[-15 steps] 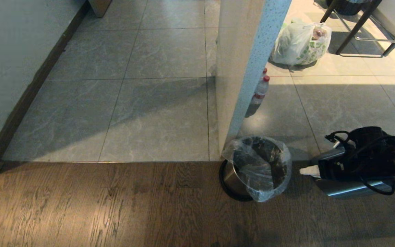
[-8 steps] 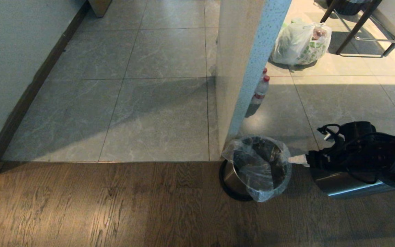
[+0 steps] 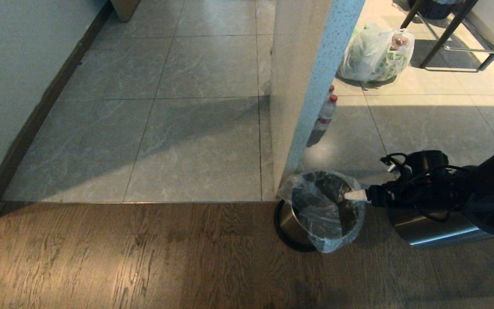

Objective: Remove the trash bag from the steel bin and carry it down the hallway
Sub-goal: Pick up the trash bag

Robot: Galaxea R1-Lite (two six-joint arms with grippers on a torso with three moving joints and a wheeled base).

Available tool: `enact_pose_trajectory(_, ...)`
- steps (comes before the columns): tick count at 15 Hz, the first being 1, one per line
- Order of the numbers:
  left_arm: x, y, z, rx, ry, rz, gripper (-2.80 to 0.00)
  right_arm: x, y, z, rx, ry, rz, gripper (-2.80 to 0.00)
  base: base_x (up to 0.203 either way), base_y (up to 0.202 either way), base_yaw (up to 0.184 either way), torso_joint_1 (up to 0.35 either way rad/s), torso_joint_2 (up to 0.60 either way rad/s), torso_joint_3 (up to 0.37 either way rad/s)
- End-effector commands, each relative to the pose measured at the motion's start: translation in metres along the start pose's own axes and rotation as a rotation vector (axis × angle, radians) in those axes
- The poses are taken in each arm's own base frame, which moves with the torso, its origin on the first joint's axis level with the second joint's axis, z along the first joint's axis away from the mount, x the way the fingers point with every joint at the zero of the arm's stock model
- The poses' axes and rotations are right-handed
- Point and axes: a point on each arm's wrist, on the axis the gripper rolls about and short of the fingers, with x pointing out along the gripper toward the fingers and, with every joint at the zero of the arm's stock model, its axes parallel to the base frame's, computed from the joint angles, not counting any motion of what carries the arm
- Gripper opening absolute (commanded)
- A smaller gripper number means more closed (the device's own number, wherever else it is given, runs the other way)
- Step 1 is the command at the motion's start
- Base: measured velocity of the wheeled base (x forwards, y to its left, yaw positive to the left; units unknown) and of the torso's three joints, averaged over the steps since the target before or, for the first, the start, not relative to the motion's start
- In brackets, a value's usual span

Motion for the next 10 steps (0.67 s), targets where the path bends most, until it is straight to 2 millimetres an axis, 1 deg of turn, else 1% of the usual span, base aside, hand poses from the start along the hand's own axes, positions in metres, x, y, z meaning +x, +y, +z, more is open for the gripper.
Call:
enact_pose_trajectory(1,0.000,0.000,0.000,0.000,0.000,0.000,-2.80,0.004,-0.002,-0.002,0.001,0.004,0.003,0.00,0.000,0.000,0.000,0.000,0.00,0.000)
enact_pose_trajectory(2,0.000,0.000,0.000,0.000,-0.001,0.000,-2.80,0.004,-0.002,-0.001,-0.006,-0.002,0.003,-1.91,0.000,0.000,0.000,0.000,0.00,0.000)
enact_pose_trajectory(3,0.000,0.000,0.000,0.000,-0.001,0.000,-2.80,0.004,-0.002,0.000,-0.012,-0.011,0.004,-2.80,0.000,0.000,0.000,0.000,0.00,0.000)
enact_pose_trajectory(5,0.000,0.000,0.000,0.000,0.000,0.000,-2.80,0.006,-0.002,-0.002,-0.022,-0.013,0.002,-2.80,0.000,0.000,0.000,0.000,0.00,0.000)
enact_pose_trajectory(10,0.000,0.000,0.000,0.000,0.000,0.000,-2.80,0.010,0.008,-0.001,-0.048,-0.011,0.022,-2.80,0.000,0.000,0.000,0.000,0.00,0.000)
